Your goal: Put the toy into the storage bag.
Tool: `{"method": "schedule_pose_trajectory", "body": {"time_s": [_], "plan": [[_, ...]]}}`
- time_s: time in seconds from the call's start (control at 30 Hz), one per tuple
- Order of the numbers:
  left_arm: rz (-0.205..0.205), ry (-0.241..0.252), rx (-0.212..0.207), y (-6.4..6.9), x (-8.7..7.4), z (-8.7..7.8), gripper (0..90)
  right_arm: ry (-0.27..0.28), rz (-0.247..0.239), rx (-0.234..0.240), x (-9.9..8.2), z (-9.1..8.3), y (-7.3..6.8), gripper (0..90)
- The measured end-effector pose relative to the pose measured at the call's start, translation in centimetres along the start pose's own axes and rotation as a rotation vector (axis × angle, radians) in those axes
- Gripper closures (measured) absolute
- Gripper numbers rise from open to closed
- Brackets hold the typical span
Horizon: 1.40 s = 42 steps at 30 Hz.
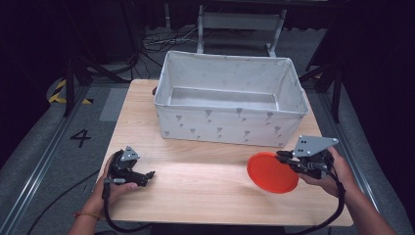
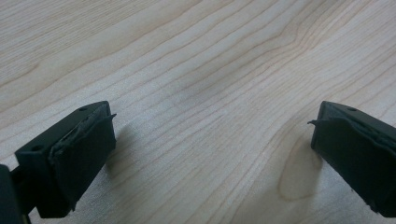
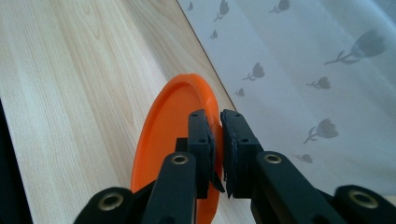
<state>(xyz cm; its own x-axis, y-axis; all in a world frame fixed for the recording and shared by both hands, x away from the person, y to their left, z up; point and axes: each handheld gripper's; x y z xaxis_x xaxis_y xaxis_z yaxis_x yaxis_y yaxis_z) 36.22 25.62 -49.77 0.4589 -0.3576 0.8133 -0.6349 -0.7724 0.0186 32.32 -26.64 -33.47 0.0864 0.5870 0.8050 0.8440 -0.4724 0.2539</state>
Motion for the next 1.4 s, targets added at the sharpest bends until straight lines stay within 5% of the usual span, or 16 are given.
{"method": "schedule_pose_trajectory", "body": {"time_s": [0.77, 1.4], "plan": [[-0.001, 0.0, 0.0, 0.0, 0.0, 0.0, 0.1, 0.092, -0.052, -0.03, 6.2, -5.5, 3.2, 83.1], [0.0, 0.0, 0.0, 0.0, 0.0, 0.0, 0.2, 0.106, -0.075, -0.062, 11.4, -6.7, 6.6, 83.1]]}}
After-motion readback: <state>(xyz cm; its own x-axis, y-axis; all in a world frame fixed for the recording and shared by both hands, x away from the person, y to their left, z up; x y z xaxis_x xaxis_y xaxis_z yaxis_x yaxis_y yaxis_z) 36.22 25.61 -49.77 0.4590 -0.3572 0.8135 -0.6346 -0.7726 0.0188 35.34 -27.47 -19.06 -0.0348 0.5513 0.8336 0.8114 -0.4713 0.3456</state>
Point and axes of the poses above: each handheld gripper's, and its own axes: z roughly forward along the jaws, x roughly out of its top, y roughly to its right, and after that the axes turned 14 degrees about y, right-handed
